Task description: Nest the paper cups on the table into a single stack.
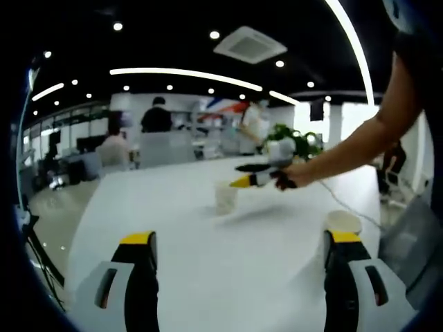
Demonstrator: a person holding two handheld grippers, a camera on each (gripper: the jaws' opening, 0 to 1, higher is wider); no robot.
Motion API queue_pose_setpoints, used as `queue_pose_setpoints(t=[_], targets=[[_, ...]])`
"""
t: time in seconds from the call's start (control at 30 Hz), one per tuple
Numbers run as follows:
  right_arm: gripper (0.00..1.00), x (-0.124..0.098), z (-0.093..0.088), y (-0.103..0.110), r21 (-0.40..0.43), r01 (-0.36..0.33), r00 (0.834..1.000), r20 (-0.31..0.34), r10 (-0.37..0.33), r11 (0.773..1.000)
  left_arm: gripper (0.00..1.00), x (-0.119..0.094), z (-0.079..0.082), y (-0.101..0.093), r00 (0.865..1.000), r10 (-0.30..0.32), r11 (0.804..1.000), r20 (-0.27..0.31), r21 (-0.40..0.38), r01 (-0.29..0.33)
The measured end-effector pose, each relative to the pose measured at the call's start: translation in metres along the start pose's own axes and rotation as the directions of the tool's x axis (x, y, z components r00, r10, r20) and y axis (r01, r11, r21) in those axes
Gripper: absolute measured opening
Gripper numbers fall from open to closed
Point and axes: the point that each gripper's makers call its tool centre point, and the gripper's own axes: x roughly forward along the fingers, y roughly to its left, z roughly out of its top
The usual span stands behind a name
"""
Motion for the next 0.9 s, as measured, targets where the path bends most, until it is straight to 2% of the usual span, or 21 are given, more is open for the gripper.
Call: queue_pose_setpoints(t=[0.23, 0.37, 0.5, 0.63, 0.73, 0.9], targets=[[0.91, 0.016, -0.023, 0.008, -0.004, -0.021, 0.999, -0.039, 0.021, 1.0, 0.98, -0.004, -0.005, 0.0, 1.0, 0.007, 1.0, -0.001, -0.022, -0.007], [0.81, 0.023, -0.038, 0.015, -0.033, -0.037, 0.996, -0.08, 0.034, 0.999, 0.92, -0.008, -0.013, -0.005, 1.0, 0.003, 1.0, -0.02, 0.022, -0.003], [0.69, 0.026, -0.049, 0.017, -0.029, -0.04, 0.993, -0.113, 0.037, 0.999, 0.9, -0.01, -0.015, -0.007, 1.0, -0.013, 1.0, -0.026, 0.011, 0.013], [0.6, 0.027, -0.052, 0.019, 0.02, -0.054, 0.991, -0.123, 0.056, 0.998, 0.97, -0.009, -0.013, -0.006, 1.0, -0.011, 1.0, -0.02, -0.004, 0.011], [0.5, 0.029, -0.05, 0.02, 0.051, -0.059, 0.991, -0.115, 0.065, 0.997, 0.98, -0.009, -0.012, -0.007, 1.0, -0.011, 1.0, -0.025, -0.012, 0.01], [0.46, 0.027, -0.046, 0.02, 0.05, -0.051, 0.992, -0.11, 0.056, 0.997, 0.98, -0.011, -0.013, -0.006, 0.999, 0.0, 1.0, -0.04, -0.028, -0.001]])
